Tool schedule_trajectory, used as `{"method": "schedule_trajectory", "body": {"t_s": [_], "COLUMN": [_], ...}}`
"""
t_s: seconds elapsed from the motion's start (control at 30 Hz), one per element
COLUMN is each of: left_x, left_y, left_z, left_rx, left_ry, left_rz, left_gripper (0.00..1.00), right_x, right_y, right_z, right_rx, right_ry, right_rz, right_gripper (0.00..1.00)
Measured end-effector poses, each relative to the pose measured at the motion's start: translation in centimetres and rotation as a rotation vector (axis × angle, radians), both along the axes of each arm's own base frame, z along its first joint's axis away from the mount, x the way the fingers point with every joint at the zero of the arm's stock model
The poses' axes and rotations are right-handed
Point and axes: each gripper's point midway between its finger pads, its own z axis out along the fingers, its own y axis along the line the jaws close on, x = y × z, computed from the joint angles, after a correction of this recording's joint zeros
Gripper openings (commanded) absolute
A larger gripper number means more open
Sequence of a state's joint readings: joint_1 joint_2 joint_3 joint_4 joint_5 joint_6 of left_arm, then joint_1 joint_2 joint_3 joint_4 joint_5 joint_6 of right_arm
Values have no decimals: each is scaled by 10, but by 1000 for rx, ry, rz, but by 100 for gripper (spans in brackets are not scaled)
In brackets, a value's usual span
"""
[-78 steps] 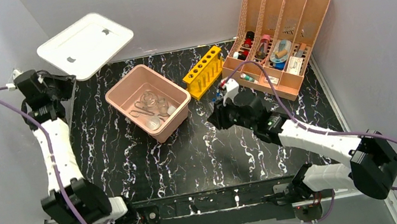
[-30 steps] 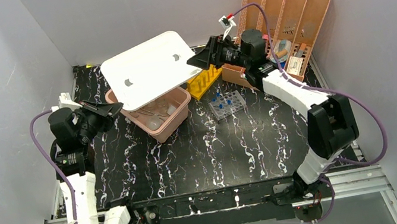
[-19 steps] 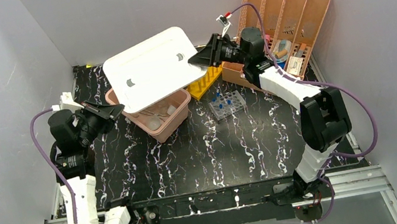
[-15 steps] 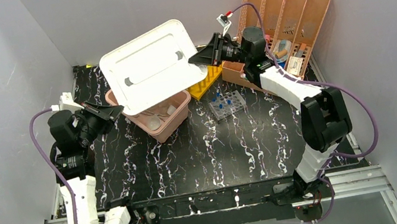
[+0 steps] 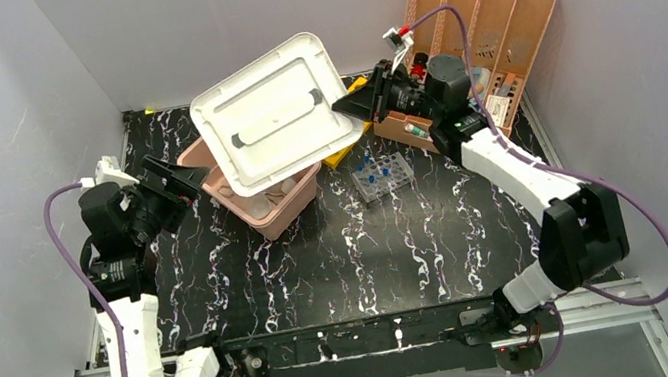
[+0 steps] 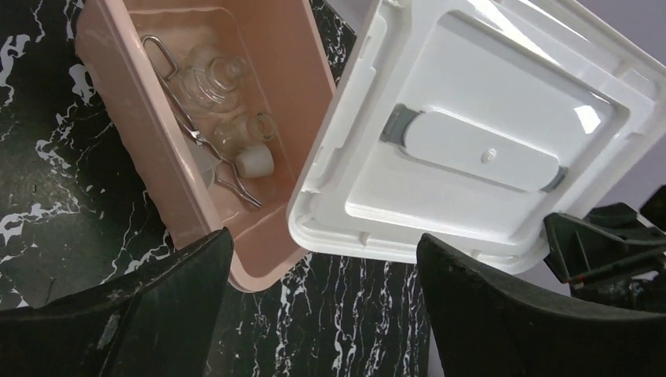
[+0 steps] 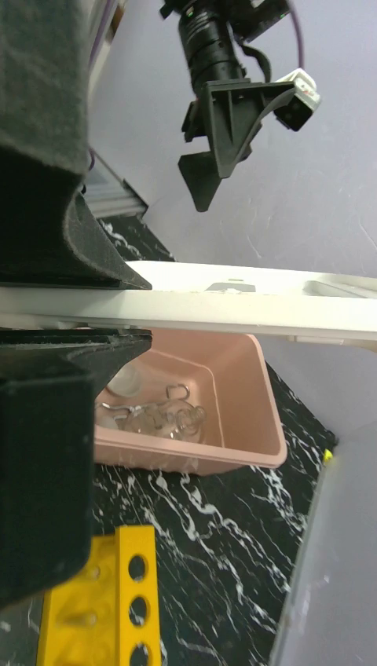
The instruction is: Organize the chemistry lab equipment
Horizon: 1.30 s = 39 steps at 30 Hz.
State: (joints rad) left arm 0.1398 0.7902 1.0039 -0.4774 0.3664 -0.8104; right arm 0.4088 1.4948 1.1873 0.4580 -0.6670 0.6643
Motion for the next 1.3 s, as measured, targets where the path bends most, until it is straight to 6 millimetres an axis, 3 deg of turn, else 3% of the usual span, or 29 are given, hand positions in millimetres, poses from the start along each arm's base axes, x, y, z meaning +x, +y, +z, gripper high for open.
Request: {"method": "schedule_trajectory", "body": {"t_s": [0.1, 0.23, 0.53, 0.67, 0.9, 1.03, 1.3], "left_x": [1, 3, 9, 12, 14, 14, 19], "left_y": [2, -8, -41, -46, -54, -58, -60], "left_z": [3, 11, 52, 68, 76, 66, 35], "left_rx": [7, -94, -430, -515, -646, -707, -805], "left_ry": [8, 26, 28, 35, 70, 117, 224], "left_rz": [6, -9, -101, -117, -150, -155, -135], "left_gripper": [90, 91, 89, 89, 85, 84, 84], "right_x": [-7, -33, -126, -131, -118, -119, -142], "right_y": [-8, -8, 28, 26, 25, 36, 73], "right_z": [12, 20, 22, 17, 4, -2, -16], "right_rx": [-28, -106, -359, -474, -687, -766, -875], "right_ry": [-118, -317, -795, -921, -1088, -1197, -1483], "right_rz": [-42, -71, -55, -129, -261, -306, -354], "right_gripper": [0, 0, 0, 0, 0, 0, 0]}}
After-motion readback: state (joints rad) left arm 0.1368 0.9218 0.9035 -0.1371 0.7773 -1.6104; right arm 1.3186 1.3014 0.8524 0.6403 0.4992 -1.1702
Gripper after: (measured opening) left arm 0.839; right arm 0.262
